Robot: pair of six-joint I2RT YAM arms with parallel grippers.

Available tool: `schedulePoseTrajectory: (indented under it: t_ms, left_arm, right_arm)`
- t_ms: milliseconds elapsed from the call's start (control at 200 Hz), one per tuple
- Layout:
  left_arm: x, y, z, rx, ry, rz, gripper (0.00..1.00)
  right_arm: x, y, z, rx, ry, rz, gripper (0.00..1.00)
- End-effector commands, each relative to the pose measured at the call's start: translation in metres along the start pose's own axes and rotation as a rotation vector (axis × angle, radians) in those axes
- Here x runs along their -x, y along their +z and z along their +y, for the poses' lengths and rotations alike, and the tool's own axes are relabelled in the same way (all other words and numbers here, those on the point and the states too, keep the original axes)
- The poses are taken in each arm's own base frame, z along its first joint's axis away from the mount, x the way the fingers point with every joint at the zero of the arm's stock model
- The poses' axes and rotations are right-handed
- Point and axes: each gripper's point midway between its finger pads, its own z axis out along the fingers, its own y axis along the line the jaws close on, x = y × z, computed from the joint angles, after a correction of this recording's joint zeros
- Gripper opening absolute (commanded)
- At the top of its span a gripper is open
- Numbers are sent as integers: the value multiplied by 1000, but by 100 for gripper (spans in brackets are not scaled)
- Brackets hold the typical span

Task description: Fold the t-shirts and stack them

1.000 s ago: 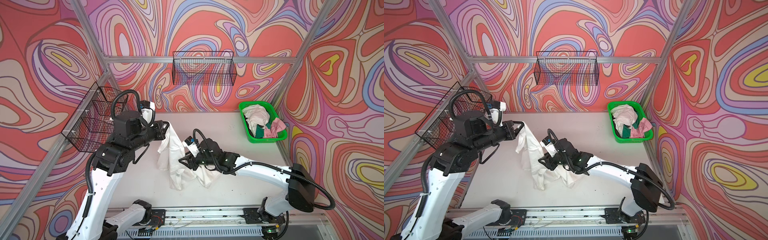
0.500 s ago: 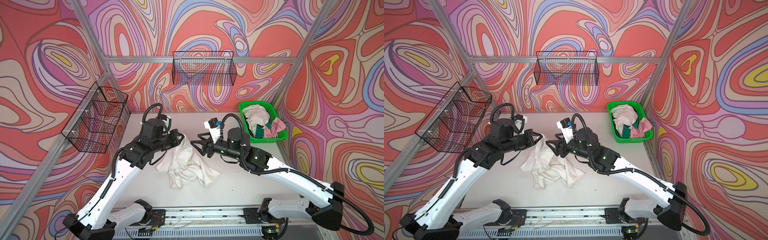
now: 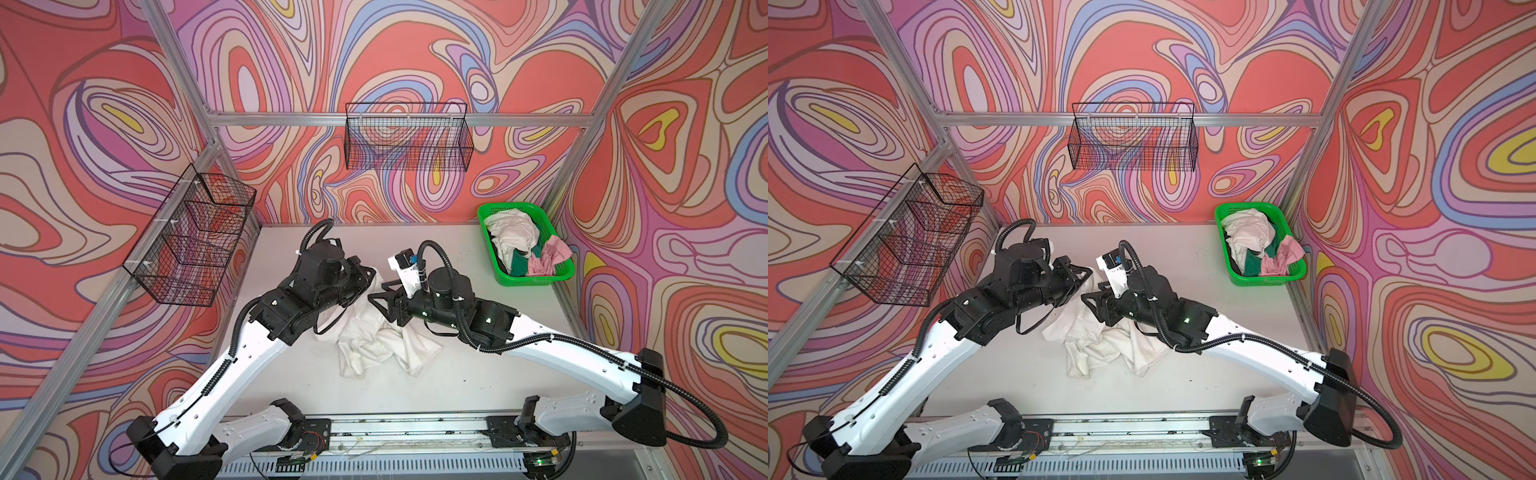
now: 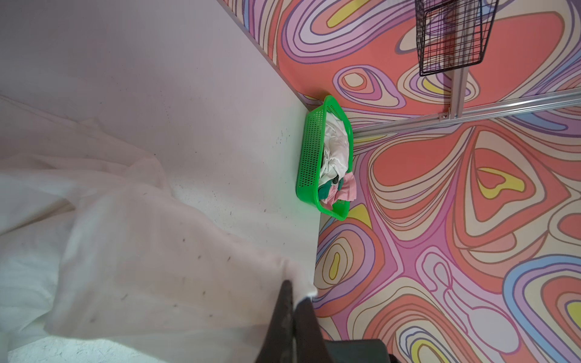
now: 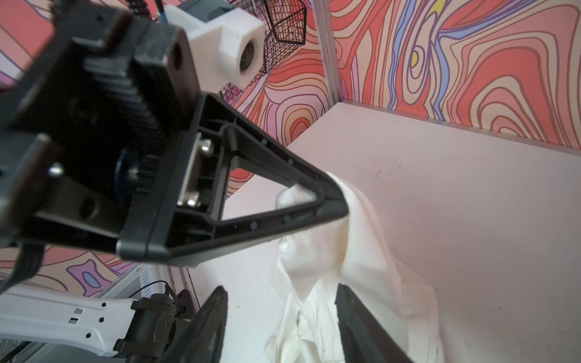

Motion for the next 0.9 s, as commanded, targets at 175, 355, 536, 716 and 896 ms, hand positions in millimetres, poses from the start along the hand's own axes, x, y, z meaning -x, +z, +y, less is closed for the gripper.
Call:
schedulePoseTrajectory:
  t_ms: [175, 355, 536, 716, 896]
  left_arm:
    - [10, -7, -13, -34, -160, -111, 0]
    - [3, -5, -18, -56, -209, -96, 0]
    - [-3, -3, -18, -61, -226, -87, 0]
    - [-6, -4, -22, -75, -221, -91, 0]
    - [-9, 0, -25, -94, -200, -75, 0]
  right_arm:
    - [-16, 19, -10, -95, 22, 8, 50]
    - [-18, 30, -23, -165, 46, -11, 48]
    - [-18, 39, -25, -164, 82, -46, 43]
    - [-19, 40, -37, -217, 95, -78, 24]
    - [-17, 31, -42, -240, 102, -104, 0]
